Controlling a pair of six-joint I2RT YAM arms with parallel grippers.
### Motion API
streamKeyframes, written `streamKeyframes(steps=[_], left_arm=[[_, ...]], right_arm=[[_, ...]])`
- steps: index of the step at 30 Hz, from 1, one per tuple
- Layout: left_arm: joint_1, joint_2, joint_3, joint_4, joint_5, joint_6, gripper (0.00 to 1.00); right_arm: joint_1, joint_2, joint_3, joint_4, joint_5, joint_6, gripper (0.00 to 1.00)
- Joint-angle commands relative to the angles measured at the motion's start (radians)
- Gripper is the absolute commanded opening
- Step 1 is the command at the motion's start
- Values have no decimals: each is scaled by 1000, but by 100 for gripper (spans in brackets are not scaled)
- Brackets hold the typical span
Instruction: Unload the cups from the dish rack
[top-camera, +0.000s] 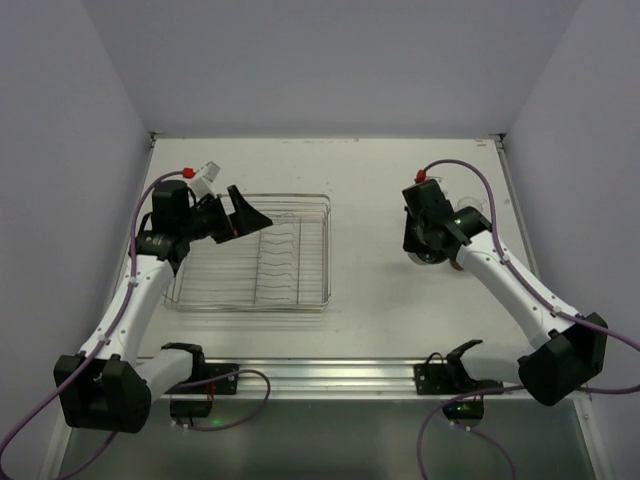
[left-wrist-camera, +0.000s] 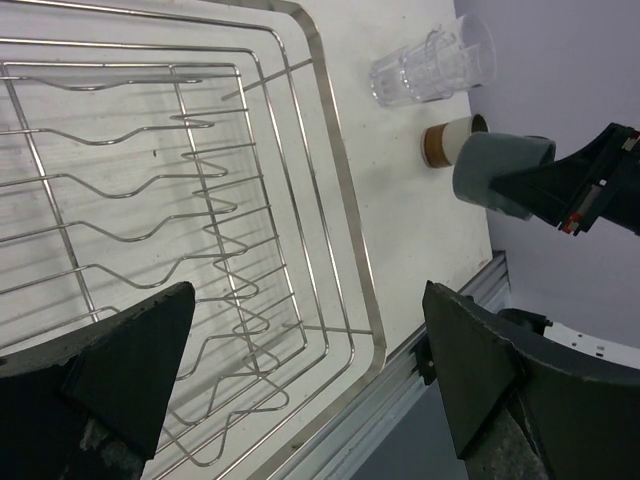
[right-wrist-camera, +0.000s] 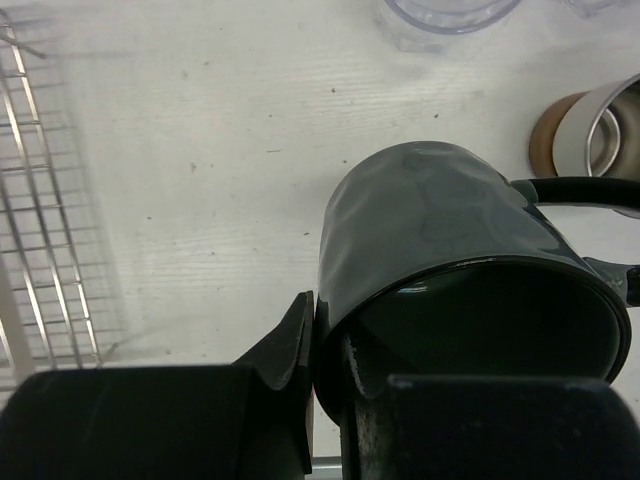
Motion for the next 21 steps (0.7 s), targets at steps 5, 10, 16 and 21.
streamKeyframes(steps=[5,10,16,21], left_arm=[[-2,-8,53,-92,-57,46,100],[-2,-24,61,-121,-69,52,100],[0,-30,76,-164,-81,72,100],[-2,-36,76,-182,-95,89,100]], right_arm=[[2,70,-32,37,103,13,0],[-1,144,-47,98,85,8,0],[-29,234,-64,173,11,-10,0],[-46,277,-75,206,-31,-17,0]])
